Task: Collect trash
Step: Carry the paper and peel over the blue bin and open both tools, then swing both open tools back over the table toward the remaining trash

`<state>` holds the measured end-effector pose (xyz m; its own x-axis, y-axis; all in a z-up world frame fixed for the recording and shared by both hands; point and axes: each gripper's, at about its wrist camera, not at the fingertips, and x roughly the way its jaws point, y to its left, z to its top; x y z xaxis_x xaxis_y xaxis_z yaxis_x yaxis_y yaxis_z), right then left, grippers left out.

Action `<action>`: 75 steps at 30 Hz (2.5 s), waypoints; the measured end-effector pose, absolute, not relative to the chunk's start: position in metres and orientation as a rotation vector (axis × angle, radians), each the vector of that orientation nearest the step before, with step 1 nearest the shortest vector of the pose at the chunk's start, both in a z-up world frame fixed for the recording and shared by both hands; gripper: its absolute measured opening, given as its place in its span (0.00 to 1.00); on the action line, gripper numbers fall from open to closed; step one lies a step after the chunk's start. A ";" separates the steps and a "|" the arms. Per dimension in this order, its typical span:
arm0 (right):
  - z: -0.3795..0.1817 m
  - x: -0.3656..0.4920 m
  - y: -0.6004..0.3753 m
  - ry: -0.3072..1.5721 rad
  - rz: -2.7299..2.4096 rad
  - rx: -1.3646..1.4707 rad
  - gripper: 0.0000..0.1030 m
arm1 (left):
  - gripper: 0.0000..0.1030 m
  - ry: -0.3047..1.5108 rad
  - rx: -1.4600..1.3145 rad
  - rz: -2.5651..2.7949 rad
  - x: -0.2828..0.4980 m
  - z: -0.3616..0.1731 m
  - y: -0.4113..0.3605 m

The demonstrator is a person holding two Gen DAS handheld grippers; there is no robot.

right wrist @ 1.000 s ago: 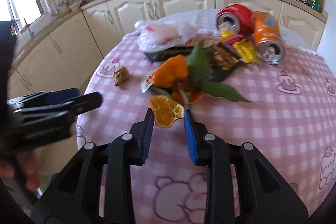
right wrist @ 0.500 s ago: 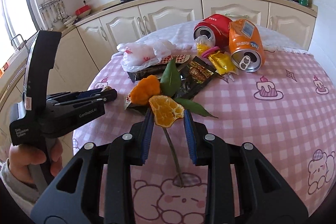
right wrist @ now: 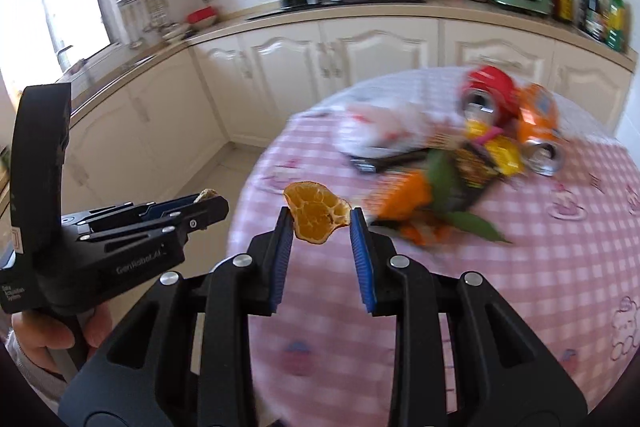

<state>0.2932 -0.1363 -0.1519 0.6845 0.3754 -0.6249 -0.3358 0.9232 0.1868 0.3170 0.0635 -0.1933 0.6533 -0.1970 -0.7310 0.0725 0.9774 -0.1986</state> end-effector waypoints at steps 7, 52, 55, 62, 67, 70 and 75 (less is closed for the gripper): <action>-0.170 0.290 -0.034 0.774 0.586 -0.013 0.28 | 0.24 0.877 -0.226 -0.001 0.285 -0.215 0.154; -0.299 0.383 0.091 0.920 0.534 -0.078 0.59 | 0.25 1.118 -0.402 0.163 0.359 -0.353 0.283; -0.294 0.382 0.085 0.898 0.528 -0.060 0.59 | 0.34 1.087 -0.388 0.159 0.361 -0.345 0.280; -0.280 0.374 0.080 0.868 0.531 -0.045 0.61 | 0.55 1.060 -0.374 0.215 0.354 -0.331 0.280; -0.265 0.361 0.076 0.846 0.538 -0.047 0.61 | 0.55 1.036 -0.392 0.220 0.340 -0.312 0.281; -0.251 0.351 0.071 0.823 0.543 -0.043 0.61 | 0.55 1.013 -0.392 0.212 0.326 -0.298 0.277; -0.219 0.331 0.055 0.758 0.544 -0.029 0.61 | 0.57 0.960 -0.389 0.181 0.299 -0.269 0.262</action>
<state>0.3310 0.0555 -0.2189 0.5951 0.4584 -0.6601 -0.4788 0.8619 0.1669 0.2993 0.2624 -0.2691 0.5648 -0.0209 -0.8249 -0.3198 0.9160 -0.2421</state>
